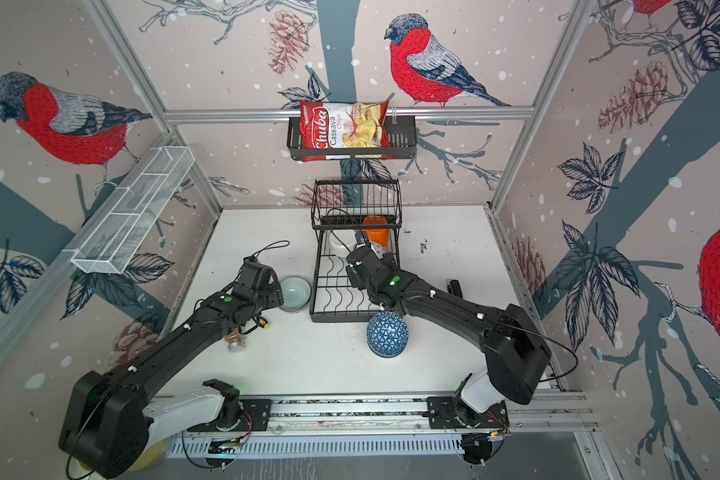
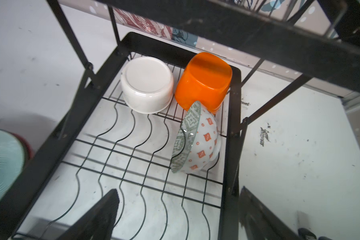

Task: Load the bowls into the dish rack
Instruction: 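Pull the right gripper back while the left grasps the teal bowl's rim, then lift the teal striped bowl off the orange bowl with the left gripper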

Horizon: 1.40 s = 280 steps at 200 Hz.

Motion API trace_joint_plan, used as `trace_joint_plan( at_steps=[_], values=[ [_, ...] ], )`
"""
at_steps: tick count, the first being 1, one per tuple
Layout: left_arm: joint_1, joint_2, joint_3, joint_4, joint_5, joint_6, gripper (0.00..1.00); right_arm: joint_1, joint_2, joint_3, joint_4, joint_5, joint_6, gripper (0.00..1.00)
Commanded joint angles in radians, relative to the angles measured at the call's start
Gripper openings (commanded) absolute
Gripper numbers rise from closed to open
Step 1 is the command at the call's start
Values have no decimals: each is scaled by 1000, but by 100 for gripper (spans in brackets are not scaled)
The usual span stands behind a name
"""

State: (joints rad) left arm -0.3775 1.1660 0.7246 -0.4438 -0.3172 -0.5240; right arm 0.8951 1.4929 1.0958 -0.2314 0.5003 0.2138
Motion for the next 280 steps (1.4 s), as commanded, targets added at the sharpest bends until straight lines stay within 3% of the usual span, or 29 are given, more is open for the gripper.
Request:
trace_joint_plan(
  at_steps=[1, 46, 137, 222, 280],
  values=[
    [2, 25, 19, -25, -21, -16, 70, 1, -47, -21, 47, -93, 0, 90],
    [2, 80, 33, -14, -12, -2, 54, 1, -101, -53, 67, -164, -1, 90],
    [2, 210, 77, -15, 20, -4, 19, 2, -71, -63, 72, -175, 12, 90],
    [3, 192, 72, -1, 32, -1, 0, 2, -46, -59, 76, -181, 15, 90],
    [3, 155, 73, -4, 37, 5, 0, 2, -38, -57, 74, -184, 18, 90]
  ],
)
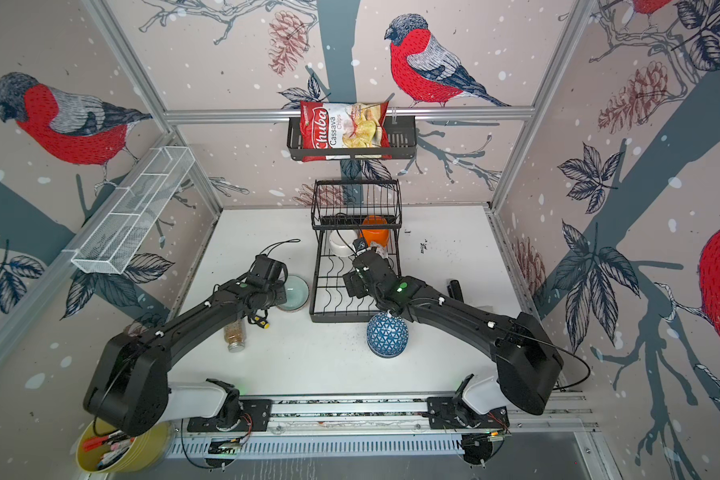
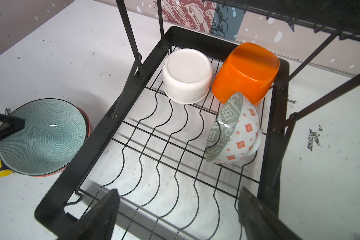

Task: Load the bowls into the dish rack
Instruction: 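Lift the teal striped bowl off the orange bowl with the left gripper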

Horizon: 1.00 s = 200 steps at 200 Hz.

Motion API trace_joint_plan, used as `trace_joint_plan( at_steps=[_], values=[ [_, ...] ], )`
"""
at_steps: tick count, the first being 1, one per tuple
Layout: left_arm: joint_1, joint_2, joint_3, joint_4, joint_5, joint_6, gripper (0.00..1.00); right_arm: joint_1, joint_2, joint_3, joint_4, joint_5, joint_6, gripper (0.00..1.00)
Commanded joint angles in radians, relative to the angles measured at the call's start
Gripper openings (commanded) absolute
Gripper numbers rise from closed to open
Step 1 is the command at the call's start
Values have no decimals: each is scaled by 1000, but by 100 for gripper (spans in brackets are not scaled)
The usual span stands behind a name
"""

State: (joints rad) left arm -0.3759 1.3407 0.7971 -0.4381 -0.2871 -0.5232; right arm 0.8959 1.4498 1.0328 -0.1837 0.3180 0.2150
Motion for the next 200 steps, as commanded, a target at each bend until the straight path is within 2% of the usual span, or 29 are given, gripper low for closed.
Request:
trace_joint_plan(
  at_steps=[1, 41, 146, 200],
  values=[
    [1, -21, 2, -10, 8, 5, 0, 2, 5, 6, 27, -2, 18, 89],
    [0, -79, -1, -8, 32, 21, 0, 9, 12, 18, 23, -3, 17, 90],
    [-18, -330, -70, 119, 228, 31, 0, 97, 74, 130, 7, -64, 20, 89],
    [-103, -350, -64, 170, 204, 7, 0, 128, 102, 189, 1, -117, 48, 87]
  ],
)
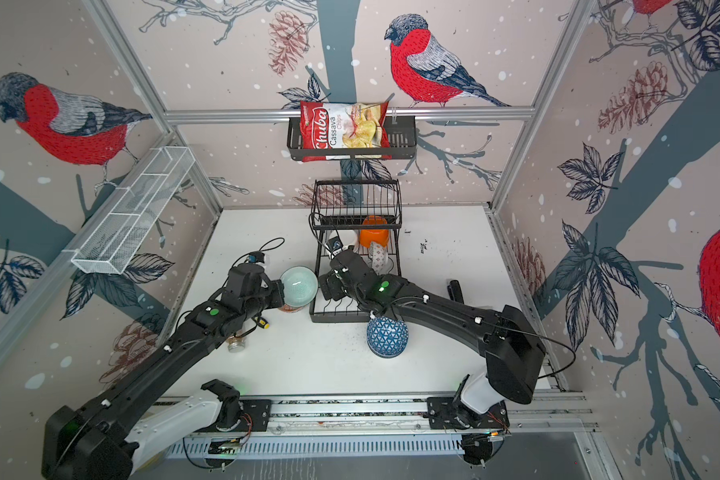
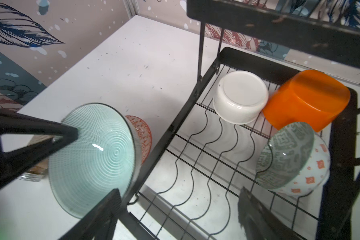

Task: Load the bowls into the dish rack
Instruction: 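Lift the teal striped bowl off the orange bowl with the left gripper, then grasp the teal bowl's rim with the right gripper while the left holds it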

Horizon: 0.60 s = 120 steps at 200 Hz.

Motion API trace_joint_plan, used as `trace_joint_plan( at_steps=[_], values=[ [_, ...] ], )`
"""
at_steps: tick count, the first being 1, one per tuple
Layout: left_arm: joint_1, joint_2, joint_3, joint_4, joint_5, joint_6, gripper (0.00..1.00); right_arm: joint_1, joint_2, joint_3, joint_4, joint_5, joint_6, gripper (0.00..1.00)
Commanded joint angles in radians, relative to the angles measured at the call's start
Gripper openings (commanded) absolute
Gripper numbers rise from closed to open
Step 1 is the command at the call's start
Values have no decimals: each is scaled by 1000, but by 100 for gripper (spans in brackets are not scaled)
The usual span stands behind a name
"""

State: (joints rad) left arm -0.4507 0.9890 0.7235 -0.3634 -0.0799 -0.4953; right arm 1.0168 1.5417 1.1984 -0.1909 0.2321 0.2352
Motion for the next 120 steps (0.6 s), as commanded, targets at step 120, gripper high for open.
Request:
trace_joint_plan(
  at_steps=[120],
  values=[
    [-114, 159, 96, 200, 3, -49, 0, 0, 50, 84, -150, 124, 104, 67]
  ],
)
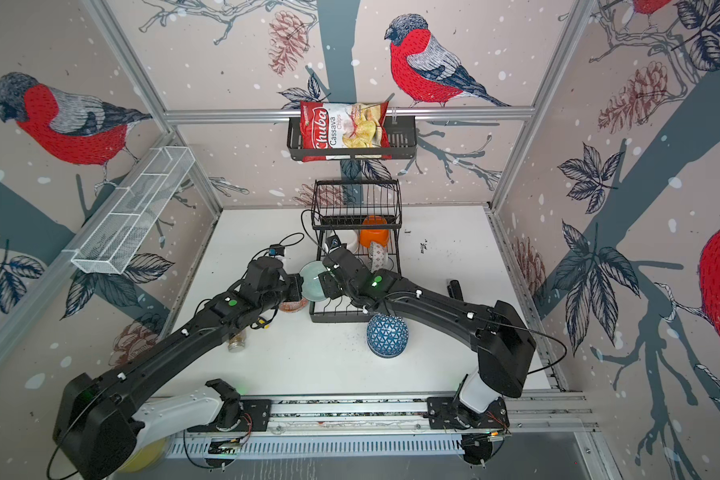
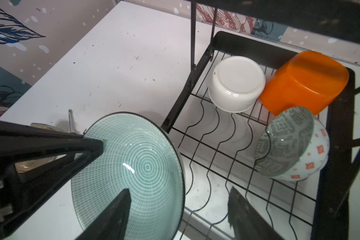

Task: Load the bowls into the dish rack
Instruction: 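Grasp the teal bowl's rim with the right gripper while the left holds it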

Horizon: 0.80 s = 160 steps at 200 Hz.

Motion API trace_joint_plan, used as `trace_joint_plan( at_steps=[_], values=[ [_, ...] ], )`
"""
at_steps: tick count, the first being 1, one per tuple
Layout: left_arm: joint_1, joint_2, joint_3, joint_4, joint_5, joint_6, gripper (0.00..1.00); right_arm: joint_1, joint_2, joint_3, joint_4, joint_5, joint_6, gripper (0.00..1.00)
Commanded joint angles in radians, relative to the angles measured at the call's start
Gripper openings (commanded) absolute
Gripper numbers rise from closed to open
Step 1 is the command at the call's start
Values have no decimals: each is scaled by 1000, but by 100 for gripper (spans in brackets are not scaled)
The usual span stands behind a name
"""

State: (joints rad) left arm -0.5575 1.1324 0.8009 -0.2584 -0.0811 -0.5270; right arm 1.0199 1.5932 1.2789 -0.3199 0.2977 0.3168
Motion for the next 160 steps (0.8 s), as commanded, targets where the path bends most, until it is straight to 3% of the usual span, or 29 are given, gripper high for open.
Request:
trace_joint_plan(
  at_steps=[1, 125, 160],
  values=[
    [-8, 16, 19, 96, 4, -18, 0, -4, -1, 4, -22, 60, 24, 66],
    [-50, 92, 43, 144, 10, -21, 0, -38, 36, 15, -41, 81, 46, 30],
    [-50, 105, 50, 145, 13, -19, 0, -44, 47, 22, -45, 77, 47, 24]
  ],
)
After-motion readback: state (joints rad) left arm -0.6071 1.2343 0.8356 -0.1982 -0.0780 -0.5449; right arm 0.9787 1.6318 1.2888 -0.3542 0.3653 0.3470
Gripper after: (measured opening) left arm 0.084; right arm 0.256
